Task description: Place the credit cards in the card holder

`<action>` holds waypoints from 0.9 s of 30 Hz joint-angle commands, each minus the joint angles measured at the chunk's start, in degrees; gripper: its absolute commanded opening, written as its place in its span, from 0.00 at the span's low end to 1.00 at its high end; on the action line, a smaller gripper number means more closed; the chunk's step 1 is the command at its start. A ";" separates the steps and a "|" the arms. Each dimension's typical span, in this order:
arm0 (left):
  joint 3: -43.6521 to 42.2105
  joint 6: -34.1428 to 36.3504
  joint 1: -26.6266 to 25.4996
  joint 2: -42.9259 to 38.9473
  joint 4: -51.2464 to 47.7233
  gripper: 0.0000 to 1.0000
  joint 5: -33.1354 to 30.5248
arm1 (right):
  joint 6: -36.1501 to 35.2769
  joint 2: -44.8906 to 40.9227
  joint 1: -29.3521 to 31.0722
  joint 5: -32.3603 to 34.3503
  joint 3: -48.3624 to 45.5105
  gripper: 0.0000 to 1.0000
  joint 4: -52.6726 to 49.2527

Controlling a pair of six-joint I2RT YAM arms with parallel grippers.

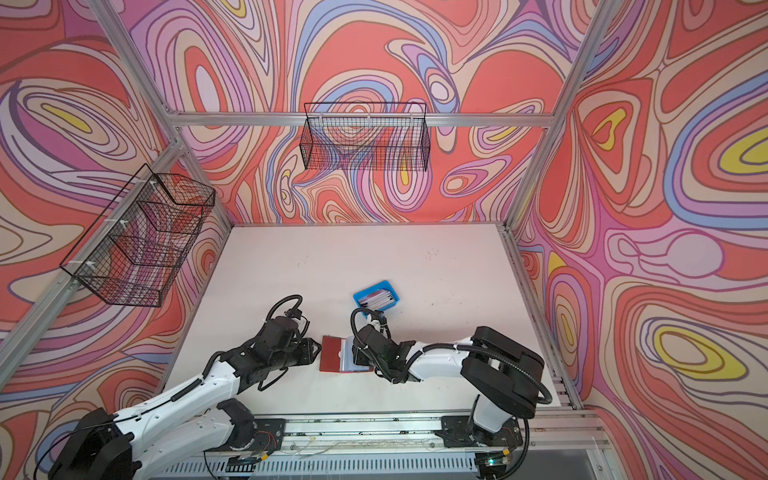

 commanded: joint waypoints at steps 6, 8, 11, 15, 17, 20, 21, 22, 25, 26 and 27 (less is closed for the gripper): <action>-0.97 -0.91 0.33 0.67 2.36 0.32 1.08 | 0.92 2.23 0.39 -5.40 -0.53 0.46 6.68; -1.00 -0.95 0.33 0.77 2.36 0.32 1.08 | 1.17 2.63 0.38 -6.49 -0.56 0.48 8.17; -1.07 -0.98 0.33 0.74 2.44 0.32 1.11 | 1.75 3.27 0.41 -7.98 -0.81 0.49 10.58; -1.43 -1.17 0.33 0.51 2.60 0.32 1.08 | 3.40 4.48 0.38 -9.23 -1.81 0.50 14.87; -1.55 -1.38 0.33 0.31 2.52 0.32 0.90 | 4.61 5.49 0.29 -9.44 -2.56 0.50 17.40; -1.10 -1.26 0.33 -0.42 1.62 0.31 0.42 | 5.37 6.74 0.26 -9.87 -2.40 0.50 18.54; -0.58 -1.10 0.33 -0.78 0.98 0.31 0.18 | 5.34 6.89 0.20 -9.90 -2.27 0.50 18.44; 0.35 -0.64 0.33 -1.43 -0.02 0.31 -0.29 | 5.37 7.14 0.20 -9.77 -2.16 0.49 18.44; 3.97 0.61 0.33 -3.04 -2.34 0.30 -1.13 | 5.50 7.41 0.24 -9.59 -2.30 0.48 18.84; 5.15 0.97 0.33 -3.19 -2.30 0.30 -0.99 | 5.63 7.50 0.20 -9.62 -2.57 0.46 19.24; 5.90 1.10 0.33 -2.93 -1.92 0.31 -0.78 | 5.68 7.59 0.20 -9.79 -2.71 0.44 19.68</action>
